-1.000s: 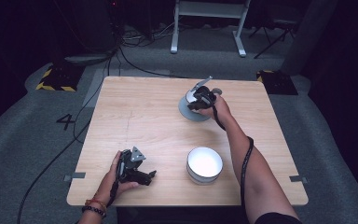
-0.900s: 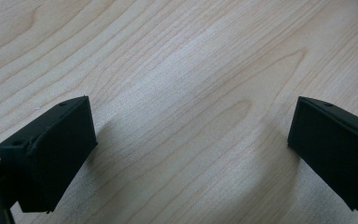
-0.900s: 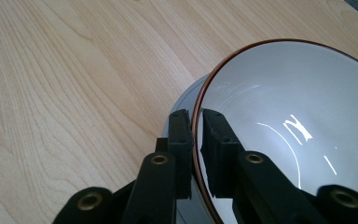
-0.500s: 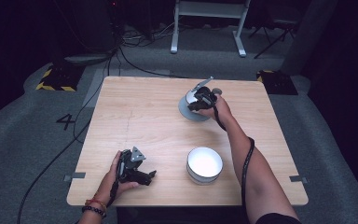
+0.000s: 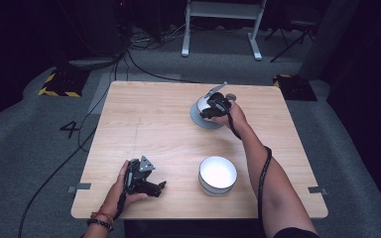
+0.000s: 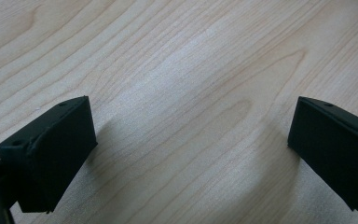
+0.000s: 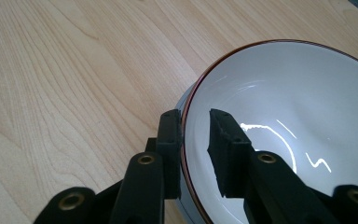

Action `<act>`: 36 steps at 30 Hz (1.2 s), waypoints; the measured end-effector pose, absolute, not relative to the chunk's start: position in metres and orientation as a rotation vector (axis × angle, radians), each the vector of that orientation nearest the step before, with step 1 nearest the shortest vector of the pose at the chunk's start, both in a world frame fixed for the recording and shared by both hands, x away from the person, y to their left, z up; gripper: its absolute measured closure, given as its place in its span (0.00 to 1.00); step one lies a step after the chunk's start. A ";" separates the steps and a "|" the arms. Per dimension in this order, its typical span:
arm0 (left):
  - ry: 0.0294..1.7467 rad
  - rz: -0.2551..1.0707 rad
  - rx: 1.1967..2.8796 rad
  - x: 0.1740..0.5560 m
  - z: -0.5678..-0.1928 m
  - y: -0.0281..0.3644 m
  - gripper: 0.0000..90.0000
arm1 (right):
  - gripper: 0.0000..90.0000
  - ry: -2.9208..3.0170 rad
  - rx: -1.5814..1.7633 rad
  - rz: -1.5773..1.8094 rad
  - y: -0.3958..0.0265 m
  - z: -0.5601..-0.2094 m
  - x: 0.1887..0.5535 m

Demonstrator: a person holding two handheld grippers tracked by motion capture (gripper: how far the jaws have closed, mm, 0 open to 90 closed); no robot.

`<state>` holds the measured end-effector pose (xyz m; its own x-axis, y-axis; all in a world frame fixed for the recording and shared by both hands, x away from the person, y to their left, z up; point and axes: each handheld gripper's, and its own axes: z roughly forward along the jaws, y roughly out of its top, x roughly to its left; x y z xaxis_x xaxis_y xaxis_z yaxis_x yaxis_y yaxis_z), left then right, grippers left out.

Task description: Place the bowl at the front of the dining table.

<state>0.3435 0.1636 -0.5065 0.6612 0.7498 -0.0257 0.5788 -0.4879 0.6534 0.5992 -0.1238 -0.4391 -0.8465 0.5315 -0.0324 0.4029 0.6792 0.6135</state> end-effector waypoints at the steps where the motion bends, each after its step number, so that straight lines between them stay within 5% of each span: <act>1: 1.025 0.345 2.235 0.343 -0.507 0.163 0.01 | 0.82 2.684 0.758 0.910 -0.124 -0.439 0.599; 23: 1.026 0.345 2.235 0.343 -0.507 0.163 0.01 | 0.79 2.672 0.744 0.904 -0.131 -0.437 0.596; 36: 1.025 0.346 2.235 0.343 -0.507 0.163 0.01 | 0.58 2.651 0.779 0.910 -0.137 -0.437 0.593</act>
